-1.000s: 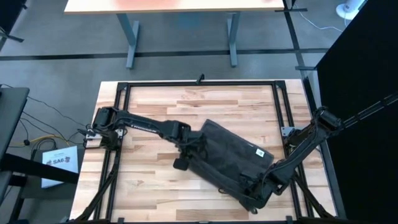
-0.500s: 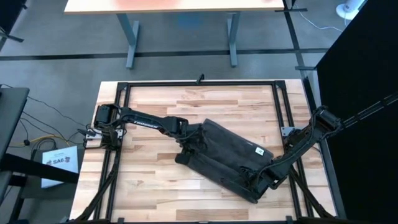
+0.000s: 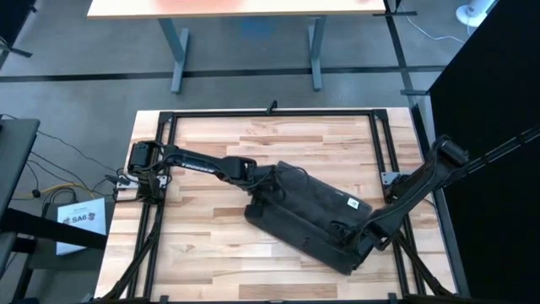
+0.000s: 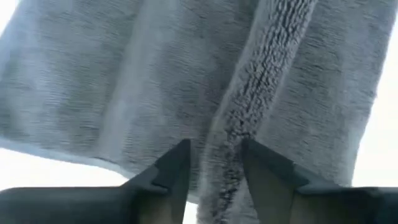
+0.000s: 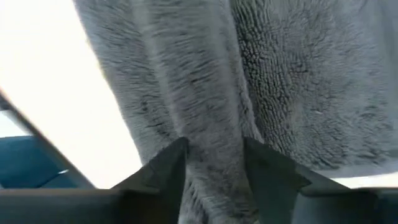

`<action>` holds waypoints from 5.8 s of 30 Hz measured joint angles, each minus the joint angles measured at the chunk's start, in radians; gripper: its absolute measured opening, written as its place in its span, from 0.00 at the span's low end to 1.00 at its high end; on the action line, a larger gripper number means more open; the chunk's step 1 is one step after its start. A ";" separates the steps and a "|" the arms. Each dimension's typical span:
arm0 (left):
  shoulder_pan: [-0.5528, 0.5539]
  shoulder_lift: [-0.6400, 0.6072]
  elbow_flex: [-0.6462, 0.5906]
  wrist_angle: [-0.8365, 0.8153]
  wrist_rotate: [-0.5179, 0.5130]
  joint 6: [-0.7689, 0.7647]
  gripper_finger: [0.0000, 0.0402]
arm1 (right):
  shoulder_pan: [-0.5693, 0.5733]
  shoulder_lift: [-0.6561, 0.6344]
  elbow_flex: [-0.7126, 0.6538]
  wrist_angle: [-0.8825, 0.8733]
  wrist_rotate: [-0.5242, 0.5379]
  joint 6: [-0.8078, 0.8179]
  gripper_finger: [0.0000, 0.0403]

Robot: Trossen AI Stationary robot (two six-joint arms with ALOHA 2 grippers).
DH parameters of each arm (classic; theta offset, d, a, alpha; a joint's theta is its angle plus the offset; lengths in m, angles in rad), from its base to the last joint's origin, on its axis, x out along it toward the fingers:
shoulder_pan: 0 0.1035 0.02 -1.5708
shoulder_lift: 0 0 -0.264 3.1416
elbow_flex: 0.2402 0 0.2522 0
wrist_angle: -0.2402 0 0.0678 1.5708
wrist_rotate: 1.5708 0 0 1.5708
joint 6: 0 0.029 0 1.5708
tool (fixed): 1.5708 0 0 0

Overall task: Roll towel
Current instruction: Roll the black towel

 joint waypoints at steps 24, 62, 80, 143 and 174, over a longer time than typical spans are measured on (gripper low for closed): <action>-0.073 0.032 -0.014 -0.003 0.071 -0.032 0.38 | 0.107 0.206 -0.008 0.019 0.082 -0.086 0.39; -0.165 -0.284 -0.561 0.259 -0.004 -0.570 0.38 | -0.274 0.212 -0.055 0.069 0.014 -1.032 0.39; -0.315 -0.284 -0.217 -0.119 -0.058 -0.474 0.38 | -0.238 -0.010 0.106 -0.149 0.029 -1.112 0.39; -0.564 0.208 0.097 -0.288 -0.518 -0.954 0.24 | -0.046 0.316 0.059 -0.071 0.304 -0.897 0.31; -0.604 0.150 0.099 -0.266 -0.367 -1.043 0.35 | -0.048 0.269 0.040 0.078 0.158 -0.785 0.23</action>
